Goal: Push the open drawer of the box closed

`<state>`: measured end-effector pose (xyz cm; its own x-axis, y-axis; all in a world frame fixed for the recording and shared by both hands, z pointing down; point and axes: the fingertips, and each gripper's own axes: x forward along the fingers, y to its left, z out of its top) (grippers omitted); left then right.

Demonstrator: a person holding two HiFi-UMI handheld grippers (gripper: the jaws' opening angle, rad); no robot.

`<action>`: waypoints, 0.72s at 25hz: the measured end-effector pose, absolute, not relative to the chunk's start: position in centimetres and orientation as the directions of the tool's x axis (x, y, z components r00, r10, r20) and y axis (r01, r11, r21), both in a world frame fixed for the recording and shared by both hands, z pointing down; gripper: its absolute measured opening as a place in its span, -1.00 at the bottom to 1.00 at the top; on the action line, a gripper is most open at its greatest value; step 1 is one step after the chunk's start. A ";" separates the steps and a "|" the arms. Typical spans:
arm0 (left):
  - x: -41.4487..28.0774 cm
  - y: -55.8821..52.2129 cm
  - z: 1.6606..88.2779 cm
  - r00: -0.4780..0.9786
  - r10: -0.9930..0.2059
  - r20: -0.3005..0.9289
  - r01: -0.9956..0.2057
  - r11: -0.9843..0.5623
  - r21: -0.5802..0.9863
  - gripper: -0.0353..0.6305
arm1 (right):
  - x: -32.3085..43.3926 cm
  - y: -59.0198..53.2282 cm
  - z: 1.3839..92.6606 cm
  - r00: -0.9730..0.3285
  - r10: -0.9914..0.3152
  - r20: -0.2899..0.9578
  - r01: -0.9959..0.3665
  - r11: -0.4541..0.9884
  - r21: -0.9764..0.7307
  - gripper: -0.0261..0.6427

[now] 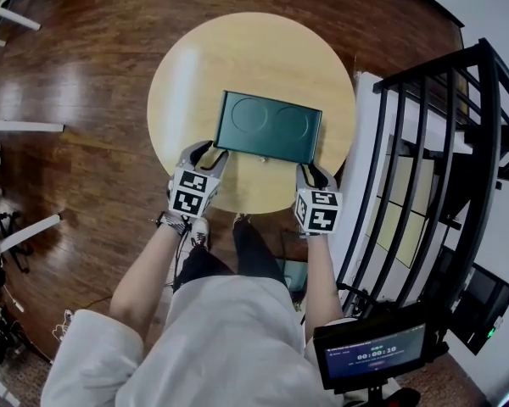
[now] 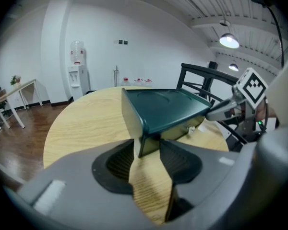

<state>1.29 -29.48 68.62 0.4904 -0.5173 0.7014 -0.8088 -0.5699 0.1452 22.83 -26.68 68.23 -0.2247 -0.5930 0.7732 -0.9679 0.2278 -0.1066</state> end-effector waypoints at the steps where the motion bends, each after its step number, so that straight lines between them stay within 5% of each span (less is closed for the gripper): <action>1: 1.2 -29.5 68.7 0.489 -0.523 0.698 -0.812 -0.565 0.146 -0.35 | 22.9 -26.7 68.3 -0.222 -0.594 0.773 -0.969 0.223 -0.107 -0.62; 18: 0.8 -27.0 62.8 0.546 -0.596 0.589 -0.798 -0.583 0.151 -0.51 | 20.7 -23.0 62.4 -0.155 -0.701 0.696 -0.988 0.105 -0.114 -0.72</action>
<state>0.81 -26.97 62.85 0.5464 -0.5959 0.5886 -0.7985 -0.5827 0.1513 20.65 -23.05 62.35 -0.1550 -0.7011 0.6960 -0.9879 0.1048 -0.1143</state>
